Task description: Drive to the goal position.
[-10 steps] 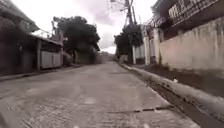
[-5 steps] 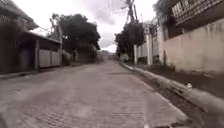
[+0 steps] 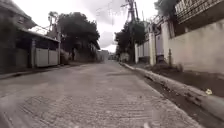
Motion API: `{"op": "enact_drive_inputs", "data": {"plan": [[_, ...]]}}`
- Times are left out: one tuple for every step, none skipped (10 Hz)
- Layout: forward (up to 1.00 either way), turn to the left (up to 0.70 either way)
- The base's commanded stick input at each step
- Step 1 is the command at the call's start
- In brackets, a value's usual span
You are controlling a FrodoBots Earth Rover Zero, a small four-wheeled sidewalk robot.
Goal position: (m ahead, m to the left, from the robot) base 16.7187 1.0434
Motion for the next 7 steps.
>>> {"op": "enact_drive_inputs", "data": {"plan": [[0.7, 0.0], [0.7, 0.0], [0.7, 0.0], [0.7, 0.0], [0.7, 0.0], [0.7, 0.0], [0.7, 0.0]]}}
